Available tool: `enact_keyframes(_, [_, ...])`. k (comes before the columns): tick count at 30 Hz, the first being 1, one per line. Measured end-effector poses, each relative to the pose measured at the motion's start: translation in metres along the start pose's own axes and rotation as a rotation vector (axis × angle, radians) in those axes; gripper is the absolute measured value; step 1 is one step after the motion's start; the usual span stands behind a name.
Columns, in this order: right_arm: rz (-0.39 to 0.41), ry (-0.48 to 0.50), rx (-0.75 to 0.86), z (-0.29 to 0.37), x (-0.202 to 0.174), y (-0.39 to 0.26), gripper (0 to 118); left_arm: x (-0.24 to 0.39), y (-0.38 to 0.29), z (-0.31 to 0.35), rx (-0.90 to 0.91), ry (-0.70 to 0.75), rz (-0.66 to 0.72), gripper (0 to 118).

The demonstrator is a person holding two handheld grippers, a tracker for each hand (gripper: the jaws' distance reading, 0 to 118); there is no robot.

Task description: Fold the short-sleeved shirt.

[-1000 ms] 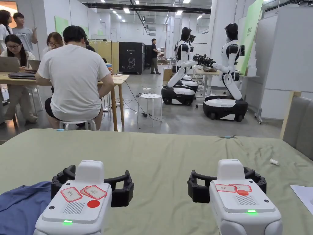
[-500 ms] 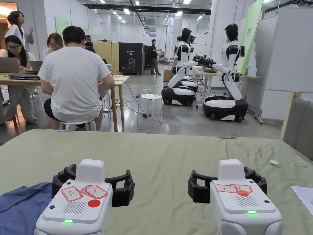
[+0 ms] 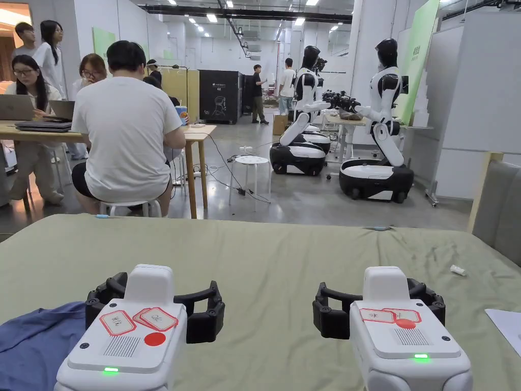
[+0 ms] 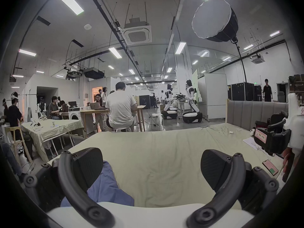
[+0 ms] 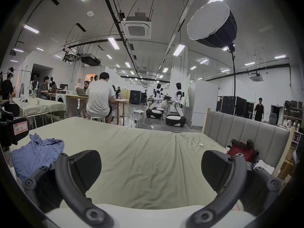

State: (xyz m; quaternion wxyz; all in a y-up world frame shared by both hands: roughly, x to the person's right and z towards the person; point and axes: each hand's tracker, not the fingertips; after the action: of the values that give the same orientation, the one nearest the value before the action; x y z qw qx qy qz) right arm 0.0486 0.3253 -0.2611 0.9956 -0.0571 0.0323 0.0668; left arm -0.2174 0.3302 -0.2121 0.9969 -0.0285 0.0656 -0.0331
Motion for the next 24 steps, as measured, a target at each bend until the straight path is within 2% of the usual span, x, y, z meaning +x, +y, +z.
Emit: enact_keyframes(24, [0.004,-0.011,-0.009,-0.0025,-0.0005,-0.0058,118,0.0004,-0.0017,0.0029,0.014,0.011,-0.001,118])
